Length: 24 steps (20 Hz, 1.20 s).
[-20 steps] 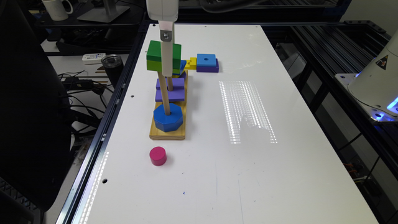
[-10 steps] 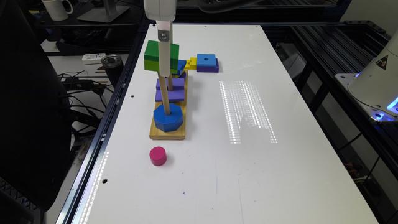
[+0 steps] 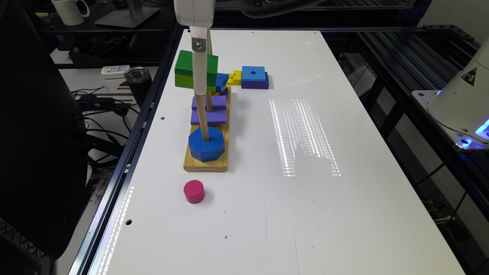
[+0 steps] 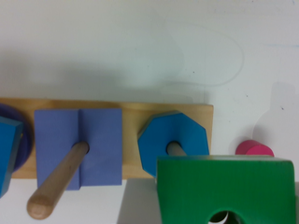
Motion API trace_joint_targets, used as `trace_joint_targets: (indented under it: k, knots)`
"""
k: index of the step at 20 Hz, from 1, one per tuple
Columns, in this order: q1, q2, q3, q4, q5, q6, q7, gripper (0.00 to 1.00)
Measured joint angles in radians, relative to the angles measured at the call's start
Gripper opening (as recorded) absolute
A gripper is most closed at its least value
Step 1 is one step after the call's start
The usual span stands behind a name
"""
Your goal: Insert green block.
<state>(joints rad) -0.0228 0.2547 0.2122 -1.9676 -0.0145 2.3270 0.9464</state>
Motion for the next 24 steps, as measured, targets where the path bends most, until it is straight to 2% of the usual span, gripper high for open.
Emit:
trace_joint_targets:
  k: [11, 24]
  knots:
    - [0.0, 0.025, 0.0, 0.001, -0.0007, 0.022, 0.0, 0.0]
    - [0.0, 0.025, 0.0, 0.001, -0.0007, 0.022, 0.0, 0.0]
